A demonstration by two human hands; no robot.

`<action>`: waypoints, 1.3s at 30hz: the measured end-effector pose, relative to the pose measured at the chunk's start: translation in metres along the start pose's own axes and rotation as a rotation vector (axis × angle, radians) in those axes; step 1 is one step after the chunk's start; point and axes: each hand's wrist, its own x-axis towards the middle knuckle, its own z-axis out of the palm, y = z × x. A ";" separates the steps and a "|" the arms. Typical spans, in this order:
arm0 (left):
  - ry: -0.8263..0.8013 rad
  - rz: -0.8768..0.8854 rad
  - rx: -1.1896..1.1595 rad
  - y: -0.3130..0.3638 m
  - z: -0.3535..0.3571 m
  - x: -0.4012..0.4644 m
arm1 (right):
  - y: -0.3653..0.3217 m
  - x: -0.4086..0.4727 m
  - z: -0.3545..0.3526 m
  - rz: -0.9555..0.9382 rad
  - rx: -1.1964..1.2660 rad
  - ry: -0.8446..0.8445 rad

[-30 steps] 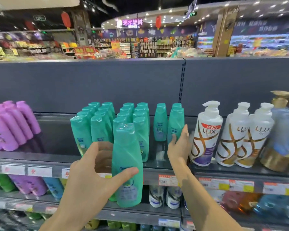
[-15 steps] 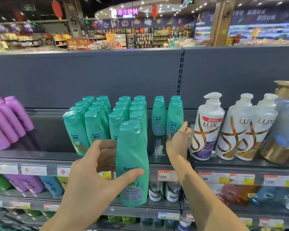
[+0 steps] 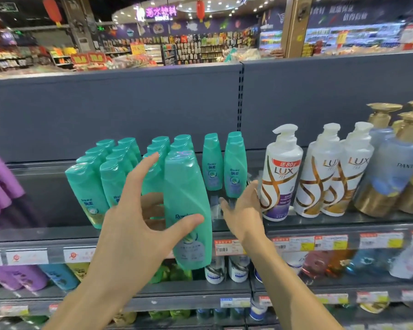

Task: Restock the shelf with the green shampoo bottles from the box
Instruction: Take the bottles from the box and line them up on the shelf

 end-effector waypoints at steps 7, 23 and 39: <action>-0.105 0.159 0.202 0.017 0.031 0.071 | 0.023 -0.038 -0.014 -0.310 -0.637 -0.199; -0.355 0.070 0.657 -0.012 0.128 0.149 | 0.045 -0.041 -0.013 -0.431 -0.679 -0.196; -0.277 0.163 0.977 -0.040 0.133 0.155 | 0.045 -0.040 -0.011 -0.446 -0.675 -0.205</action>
